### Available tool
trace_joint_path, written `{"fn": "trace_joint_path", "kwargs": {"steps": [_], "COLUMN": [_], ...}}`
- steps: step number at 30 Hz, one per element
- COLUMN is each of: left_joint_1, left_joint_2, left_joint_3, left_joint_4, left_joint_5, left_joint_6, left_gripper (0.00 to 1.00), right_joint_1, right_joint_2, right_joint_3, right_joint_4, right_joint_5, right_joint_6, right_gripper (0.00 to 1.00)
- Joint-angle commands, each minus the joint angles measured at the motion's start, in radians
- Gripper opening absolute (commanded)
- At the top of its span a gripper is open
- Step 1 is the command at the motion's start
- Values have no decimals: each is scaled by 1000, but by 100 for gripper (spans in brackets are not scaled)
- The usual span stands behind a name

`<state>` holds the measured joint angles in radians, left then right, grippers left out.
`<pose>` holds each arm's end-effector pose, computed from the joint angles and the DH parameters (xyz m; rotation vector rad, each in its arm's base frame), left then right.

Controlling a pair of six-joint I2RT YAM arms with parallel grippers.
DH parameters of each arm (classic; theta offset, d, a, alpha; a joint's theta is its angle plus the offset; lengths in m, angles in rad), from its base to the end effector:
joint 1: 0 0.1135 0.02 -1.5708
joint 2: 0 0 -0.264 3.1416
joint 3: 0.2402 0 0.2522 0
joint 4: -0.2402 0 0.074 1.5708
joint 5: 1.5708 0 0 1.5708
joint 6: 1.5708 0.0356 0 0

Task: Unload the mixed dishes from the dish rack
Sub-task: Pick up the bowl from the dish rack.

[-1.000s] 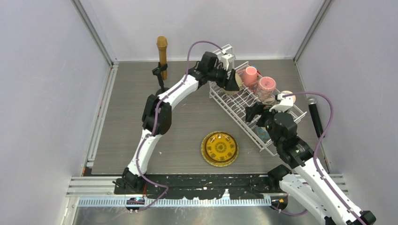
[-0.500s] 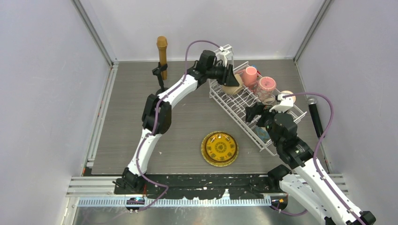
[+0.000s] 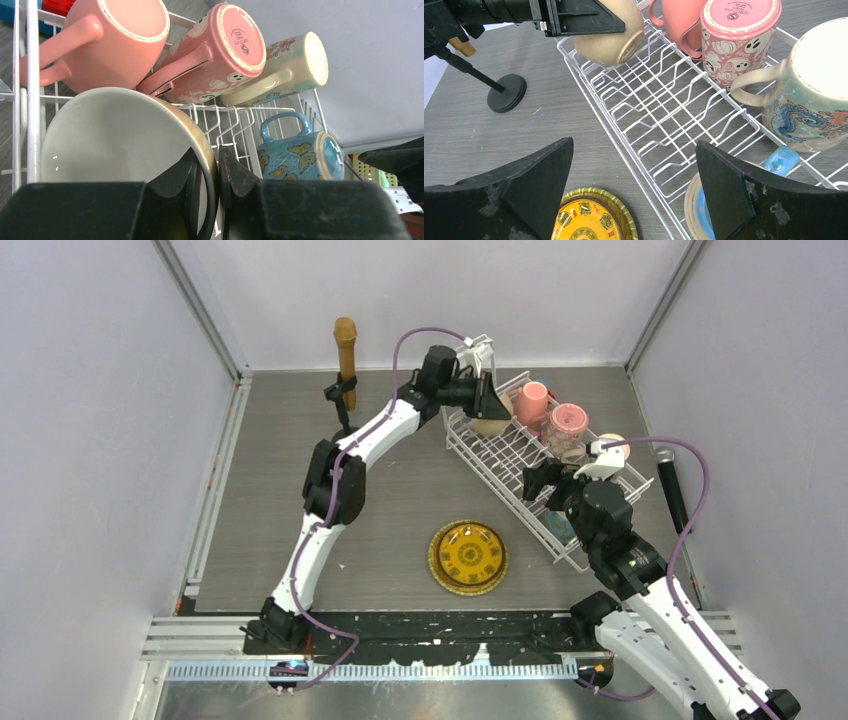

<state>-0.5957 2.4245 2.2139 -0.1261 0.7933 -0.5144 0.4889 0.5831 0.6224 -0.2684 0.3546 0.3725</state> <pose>0.4530 -0.3377 0.2618 0.6783 1.9834 -1.4665 0.1352 0.0579 0.3041 0.1490 1.7891 0.2996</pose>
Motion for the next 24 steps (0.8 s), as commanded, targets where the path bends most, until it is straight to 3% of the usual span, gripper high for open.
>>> {"fn": "trace_joint_path", "kwargs": {"steps": [1,13,24], "left_joint_1": [14,14,-18], "left_joint_2": [-1,-14,-162], "left_joint_3": [41,49,-80], "left_joint_4": [204,414,457], "left_joint_5": [82,241,347], "left_joint_6": [-107,-293,-282], "left_gripper": [0,0,0], "right_joint_1": [0,0,0], "right_joint_2": [1,0,-44], "right_joint_3": [1,-2,-23], "right_joint_4": [52,60,91], "right_joint_5": [18,23,12], "right_joint_6": [-4,-7,-8], "right_gripper": [100,100,100]}}
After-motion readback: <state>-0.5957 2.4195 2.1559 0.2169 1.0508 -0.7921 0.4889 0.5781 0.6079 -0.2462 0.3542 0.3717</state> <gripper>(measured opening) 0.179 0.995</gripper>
